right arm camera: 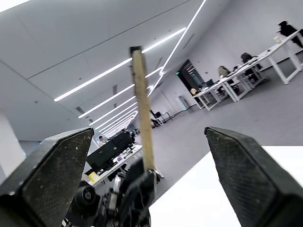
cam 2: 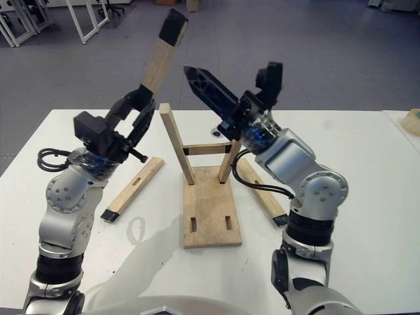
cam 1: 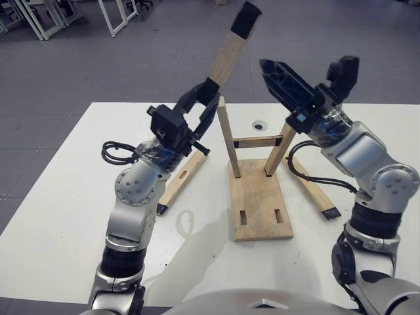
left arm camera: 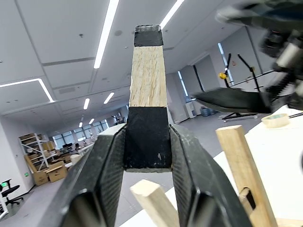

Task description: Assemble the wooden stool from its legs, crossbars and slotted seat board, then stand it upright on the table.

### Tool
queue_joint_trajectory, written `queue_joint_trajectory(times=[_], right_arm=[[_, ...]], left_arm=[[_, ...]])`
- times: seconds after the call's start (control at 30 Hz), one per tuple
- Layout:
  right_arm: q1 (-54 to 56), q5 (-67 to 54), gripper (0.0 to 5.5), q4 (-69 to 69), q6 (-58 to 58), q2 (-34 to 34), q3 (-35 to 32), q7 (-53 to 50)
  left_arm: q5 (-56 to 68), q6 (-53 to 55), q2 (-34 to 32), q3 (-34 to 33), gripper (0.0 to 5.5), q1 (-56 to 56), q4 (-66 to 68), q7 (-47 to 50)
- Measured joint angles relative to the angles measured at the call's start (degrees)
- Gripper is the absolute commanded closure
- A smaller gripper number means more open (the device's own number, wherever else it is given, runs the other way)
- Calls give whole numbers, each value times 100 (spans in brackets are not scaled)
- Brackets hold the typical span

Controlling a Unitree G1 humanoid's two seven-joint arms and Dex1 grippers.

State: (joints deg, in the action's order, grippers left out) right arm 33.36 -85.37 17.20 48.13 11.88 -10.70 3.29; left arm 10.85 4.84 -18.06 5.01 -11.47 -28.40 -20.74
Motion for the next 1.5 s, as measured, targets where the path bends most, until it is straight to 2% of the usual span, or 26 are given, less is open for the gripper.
queue_joint_trajectory(times=[0.23,0.5,0.9,1.2,1.23,1.5], right_arm=[[529,241,118,-352,-179,-206,251,263],[616,246,279,-468,-120,21,245,367],[615,92,488,-494,-5,181,222,363],[605,467,500,-490,0,318,252,569],[604,476,501,-490,0,323,251,591],[597,233,509,-762,47,279,18,519]], left_arm=[[5,83,-136,133,420,27,2,-329],[19,-77,-405,-86,420,126,52,-654],[0,-286,-509,-210,420,229,188,-758],[-92,-283,-530,-214,420,231,167,-791],[-92,-277,-536,-223,384,231,153,-798],[-51,-566,-666,-293,269,329,141,-1003]])
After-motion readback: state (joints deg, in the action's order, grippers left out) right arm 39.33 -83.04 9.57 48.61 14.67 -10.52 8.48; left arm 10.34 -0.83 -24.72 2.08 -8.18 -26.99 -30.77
